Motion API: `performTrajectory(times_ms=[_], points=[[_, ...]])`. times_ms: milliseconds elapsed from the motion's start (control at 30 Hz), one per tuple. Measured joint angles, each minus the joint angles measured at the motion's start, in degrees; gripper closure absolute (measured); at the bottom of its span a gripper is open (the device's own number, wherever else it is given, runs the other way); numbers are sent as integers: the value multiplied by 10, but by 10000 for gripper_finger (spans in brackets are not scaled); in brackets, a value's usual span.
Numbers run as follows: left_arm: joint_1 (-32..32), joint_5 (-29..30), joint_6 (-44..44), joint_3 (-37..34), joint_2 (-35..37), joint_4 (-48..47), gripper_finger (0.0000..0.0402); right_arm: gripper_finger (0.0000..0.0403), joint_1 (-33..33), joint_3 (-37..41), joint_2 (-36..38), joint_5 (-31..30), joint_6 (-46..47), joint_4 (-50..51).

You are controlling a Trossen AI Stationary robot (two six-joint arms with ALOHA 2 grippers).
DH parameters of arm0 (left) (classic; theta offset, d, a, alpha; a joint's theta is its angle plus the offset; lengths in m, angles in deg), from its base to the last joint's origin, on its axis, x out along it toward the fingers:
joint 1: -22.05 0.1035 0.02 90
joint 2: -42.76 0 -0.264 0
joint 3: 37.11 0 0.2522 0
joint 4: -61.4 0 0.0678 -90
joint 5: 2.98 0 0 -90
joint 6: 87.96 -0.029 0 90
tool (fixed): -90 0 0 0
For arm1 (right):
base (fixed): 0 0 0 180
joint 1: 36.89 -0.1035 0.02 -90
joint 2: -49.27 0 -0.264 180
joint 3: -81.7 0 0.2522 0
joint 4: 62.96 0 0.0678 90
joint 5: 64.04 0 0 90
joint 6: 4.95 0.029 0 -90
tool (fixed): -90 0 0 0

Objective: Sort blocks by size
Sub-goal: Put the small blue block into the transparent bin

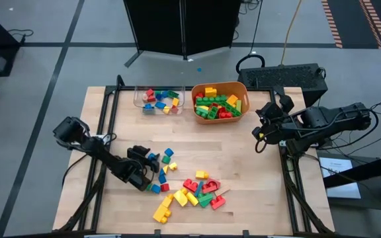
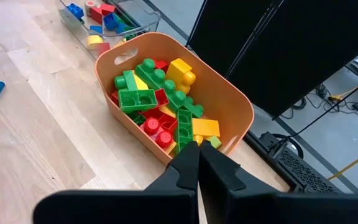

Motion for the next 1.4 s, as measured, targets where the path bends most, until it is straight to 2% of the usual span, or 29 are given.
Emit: performTrajectory(times_ms=[167,333,367,533,667,1000,1200,1300,1400], points=[[1,-3,7,6,-2,-4,168,399,0,0,0,0,0,0],[-1,-6,13,9,-3,-8,270,399,0,0,0,0,0,0],[-1,-11,16,11,-1,2,279,399,0,0,0,0,0,0],[10,-22,20,13,24,14,280,399,0,0,0,-1,-1,0],[51,-59,-11,12,71,10,280,399,0,0,0,-4,-4,0],[188,-30,-272,12,244,1,280,399,0,0,0,-3,-6,0],[308,27,-498,27,370,24,280,399,0,0,0,-3,-5,0],[385,24,-633,36,411,72,280,399,0,0,0,-5,-5,-1],[466,-31,-735,43,430,127,280,399,0,0,0,-12,-6,-5]])
